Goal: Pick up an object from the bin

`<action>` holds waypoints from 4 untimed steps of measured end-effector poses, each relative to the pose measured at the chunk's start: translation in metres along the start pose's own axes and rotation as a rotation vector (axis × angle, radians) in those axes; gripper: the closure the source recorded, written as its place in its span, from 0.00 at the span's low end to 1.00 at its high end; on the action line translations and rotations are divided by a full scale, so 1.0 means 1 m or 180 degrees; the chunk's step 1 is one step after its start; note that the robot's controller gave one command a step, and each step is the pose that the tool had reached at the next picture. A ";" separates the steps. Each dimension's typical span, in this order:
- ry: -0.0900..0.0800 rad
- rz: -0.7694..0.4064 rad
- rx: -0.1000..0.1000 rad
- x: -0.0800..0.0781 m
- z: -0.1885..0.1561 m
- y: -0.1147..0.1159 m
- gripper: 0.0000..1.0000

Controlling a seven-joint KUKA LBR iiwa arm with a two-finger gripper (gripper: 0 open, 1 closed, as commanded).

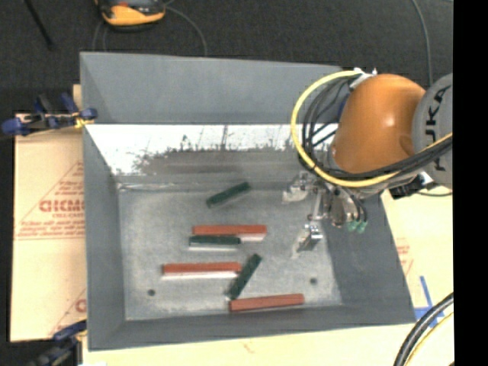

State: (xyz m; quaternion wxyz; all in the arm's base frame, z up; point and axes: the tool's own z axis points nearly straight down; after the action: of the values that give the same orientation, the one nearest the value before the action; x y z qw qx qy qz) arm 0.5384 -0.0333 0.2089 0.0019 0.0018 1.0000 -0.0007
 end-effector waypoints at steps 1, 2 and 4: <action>-0.0019 0.0035 -0.0009 -0.022 0.065 0.030 0.00; 0.0019 0.0052 -0.0010 -0.034 0.078 0.047 0.00; -0.0009 0.0172 -0.0012 -0.052 0.133 0.052 0.00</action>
Offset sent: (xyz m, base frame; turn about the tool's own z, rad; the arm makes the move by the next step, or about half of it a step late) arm 0.0472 0.0588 -0.0515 0.0235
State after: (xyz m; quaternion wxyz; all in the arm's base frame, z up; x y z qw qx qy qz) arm 0.5908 0.0180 0.0759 0.0033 0.0288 0.9996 0.0013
